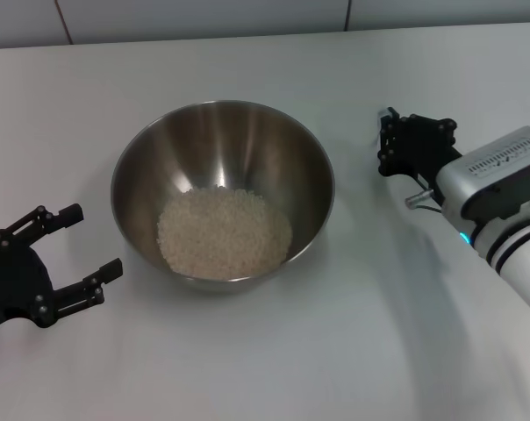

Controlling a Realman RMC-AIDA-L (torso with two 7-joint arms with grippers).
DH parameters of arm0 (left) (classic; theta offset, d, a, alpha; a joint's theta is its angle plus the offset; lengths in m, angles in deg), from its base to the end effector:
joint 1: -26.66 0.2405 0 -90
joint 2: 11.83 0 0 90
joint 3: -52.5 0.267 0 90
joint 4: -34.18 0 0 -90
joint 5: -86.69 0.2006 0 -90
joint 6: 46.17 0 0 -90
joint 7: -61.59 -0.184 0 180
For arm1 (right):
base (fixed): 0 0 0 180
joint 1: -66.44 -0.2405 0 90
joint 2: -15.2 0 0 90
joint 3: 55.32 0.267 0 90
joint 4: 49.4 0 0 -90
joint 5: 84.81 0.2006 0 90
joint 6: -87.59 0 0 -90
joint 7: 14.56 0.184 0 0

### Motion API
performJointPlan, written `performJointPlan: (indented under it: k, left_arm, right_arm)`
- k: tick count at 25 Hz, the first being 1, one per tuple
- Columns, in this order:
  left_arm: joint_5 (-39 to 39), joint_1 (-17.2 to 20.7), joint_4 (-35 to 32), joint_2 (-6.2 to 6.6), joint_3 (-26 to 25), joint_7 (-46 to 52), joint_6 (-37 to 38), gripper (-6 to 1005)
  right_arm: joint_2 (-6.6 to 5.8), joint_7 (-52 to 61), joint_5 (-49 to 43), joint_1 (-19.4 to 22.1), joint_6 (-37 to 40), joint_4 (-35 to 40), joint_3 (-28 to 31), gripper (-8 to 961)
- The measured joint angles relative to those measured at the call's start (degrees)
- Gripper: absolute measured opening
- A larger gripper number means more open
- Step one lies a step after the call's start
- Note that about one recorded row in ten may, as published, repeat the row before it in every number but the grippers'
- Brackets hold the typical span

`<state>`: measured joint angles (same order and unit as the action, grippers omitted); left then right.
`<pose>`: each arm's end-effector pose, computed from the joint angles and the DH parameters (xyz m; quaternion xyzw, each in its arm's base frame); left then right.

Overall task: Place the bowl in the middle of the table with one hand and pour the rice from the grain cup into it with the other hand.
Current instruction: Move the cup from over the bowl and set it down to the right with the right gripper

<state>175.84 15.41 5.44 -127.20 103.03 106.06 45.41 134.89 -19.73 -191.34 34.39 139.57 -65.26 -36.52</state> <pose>-0.3161 0.2580 -0.0197 -0.9116 -0.1046 -0.2920 0.2698 0.2883 0.3834 -0.1000 -0.8009 0.2056 0.2000 0.5256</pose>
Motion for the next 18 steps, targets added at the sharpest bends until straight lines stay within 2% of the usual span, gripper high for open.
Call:
performJointPlan:
  k: [3, 14, 18]
  left_arm:
    - [0.03, 0.00, 0.00, -0.03, 0.00, 0.00, 0.00, 859]
    - [0.07, 0.00, 0.00, -0.13, 0.00, 0.00, 0.00, 859]
    - [0.07, 0.00, 0.00, -0.12, 0.00, 0.00, 0.00, 859]
  right_arm:
    - [0.06, 0.02, 0.00, -0.26, -0.25, -0.05, -0.62, 1]
    - [0.11, 0.22, 0.00, 0.33, -0.07, -0.65, -0.71, 140]
    - [0.04, 0.22, 0.00, 1.38, 0.06, -1.41, -2.02, 246]
